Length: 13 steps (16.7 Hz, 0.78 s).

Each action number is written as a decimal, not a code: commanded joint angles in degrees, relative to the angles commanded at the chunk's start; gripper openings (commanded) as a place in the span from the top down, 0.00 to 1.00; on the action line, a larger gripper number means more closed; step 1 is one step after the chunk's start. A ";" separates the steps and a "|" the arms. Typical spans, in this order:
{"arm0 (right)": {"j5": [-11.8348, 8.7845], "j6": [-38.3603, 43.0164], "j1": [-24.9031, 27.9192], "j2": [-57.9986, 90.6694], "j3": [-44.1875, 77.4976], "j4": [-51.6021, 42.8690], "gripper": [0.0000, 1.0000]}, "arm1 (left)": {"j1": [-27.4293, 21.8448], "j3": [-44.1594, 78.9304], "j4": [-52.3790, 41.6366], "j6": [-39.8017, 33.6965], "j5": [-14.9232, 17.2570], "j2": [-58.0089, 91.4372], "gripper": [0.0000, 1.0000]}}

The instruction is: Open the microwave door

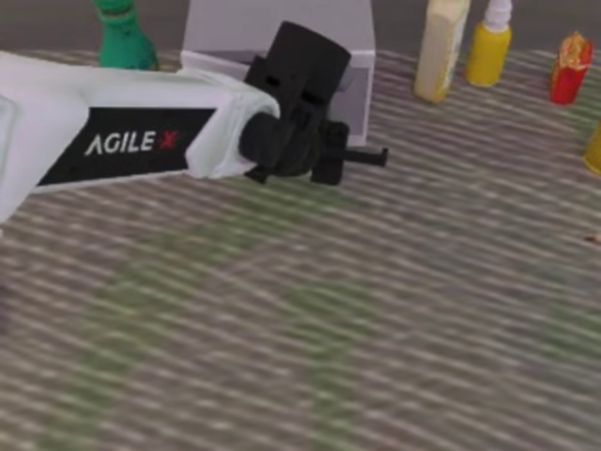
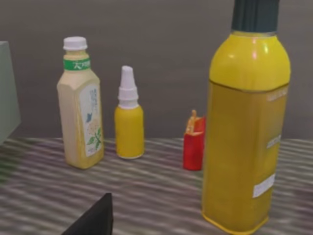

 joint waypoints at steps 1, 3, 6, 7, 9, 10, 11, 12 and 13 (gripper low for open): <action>0.00 0.00 0.00 0.00 0.00 0.00 0.00 | 0.00 0.00 0.00 0.00 0.00 0.00 1.00; 0.00 0.00 0.00 0.00 0.00 0.00 0.00 | 0.00 0.00 0.00 0.00 0.00 0.00 1.00; 0.00 0.00 0.00 0.00 0.00 0.00 0.00 | -0.26 -0.47 0.21 0.32 0.80 -0.21 1.00; 0.00 0.00 0.00 0.00 0.00 0.00 0.00 | -0.10 -1.04 0.48 0.93 1.12 -0.57 1.00; 0.00 0.00 0.00 0.00 0.00 0.00 0.00 | 0.35 -2.03 1.23 1.96 1.87 -1.50 1.00; 0.00 0.00 0.00 0.00 0.00 0.00 0.00 | 0.53 -2.60 1.57 2.61 2.26 -1.89 1.00; 0.00 0.00 0.00 0.00 0.00 0.00 0.00 | 0.75 -3.21 1.78 3.12 2.60 -2.15 1.00; 0.00 0.00 0.00 0.00 0.00 0.00 0.00 | 0.86 -3.58 1.91 3.47 2.82 -2.29 1.00; 0.00 0.00 0.00 0.00 0.00 0.00 0.00 | 0.86 -3.61 1.92 3.49 2.84 -2.30 1.00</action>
